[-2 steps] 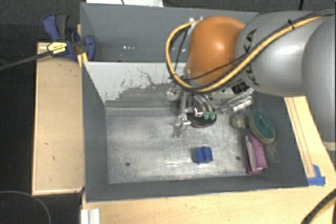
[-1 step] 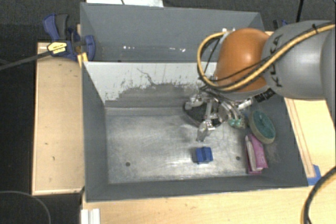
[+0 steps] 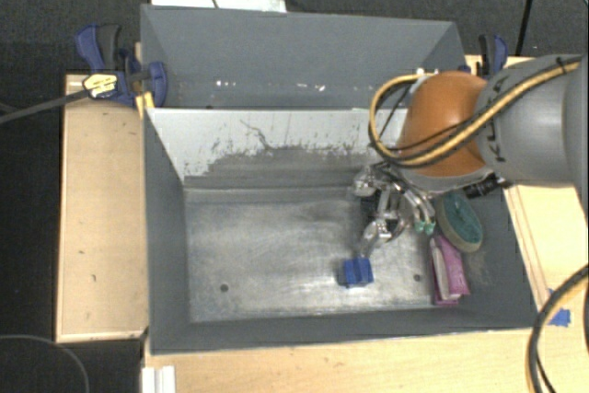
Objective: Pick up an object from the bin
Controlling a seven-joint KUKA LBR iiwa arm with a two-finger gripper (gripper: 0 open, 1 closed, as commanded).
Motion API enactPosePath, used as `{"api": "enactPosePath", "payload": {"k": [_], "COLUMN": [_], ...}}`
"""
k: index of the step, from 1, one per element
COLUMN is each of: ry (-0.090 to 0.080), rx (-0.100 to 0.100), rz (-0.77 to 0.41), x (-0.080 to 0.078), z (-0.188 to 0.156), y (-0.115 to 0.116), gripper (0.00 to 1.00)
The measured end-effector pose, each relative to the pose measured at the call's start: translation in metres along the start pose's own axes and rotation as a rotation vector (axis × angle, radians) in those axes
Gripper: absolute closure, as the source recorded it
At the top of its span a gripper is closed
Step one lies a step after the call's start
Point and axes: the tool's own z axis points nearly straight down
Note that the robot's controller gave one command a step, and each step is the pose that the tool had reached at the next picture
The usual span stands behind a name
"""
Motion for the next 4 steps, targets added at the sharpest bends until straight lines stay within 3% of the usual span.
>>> {"api": "enactPosePath", "payload": {"k": [1,2,3,4], "ry": [0.004,0.004,0.010,-0.002], "rx": [-0.011,-0.009,0.002,0.003], "rz": [0.208,0.175,0.133,-0.277], "x": [0.007,0.004,0.075,0.092], "z": [0.001,0.001,-0.043,0.000], "y": [-0.056,-0.071,-0.035,0.020], "gripper": [0.00,0.00,0.00,0.00]}}
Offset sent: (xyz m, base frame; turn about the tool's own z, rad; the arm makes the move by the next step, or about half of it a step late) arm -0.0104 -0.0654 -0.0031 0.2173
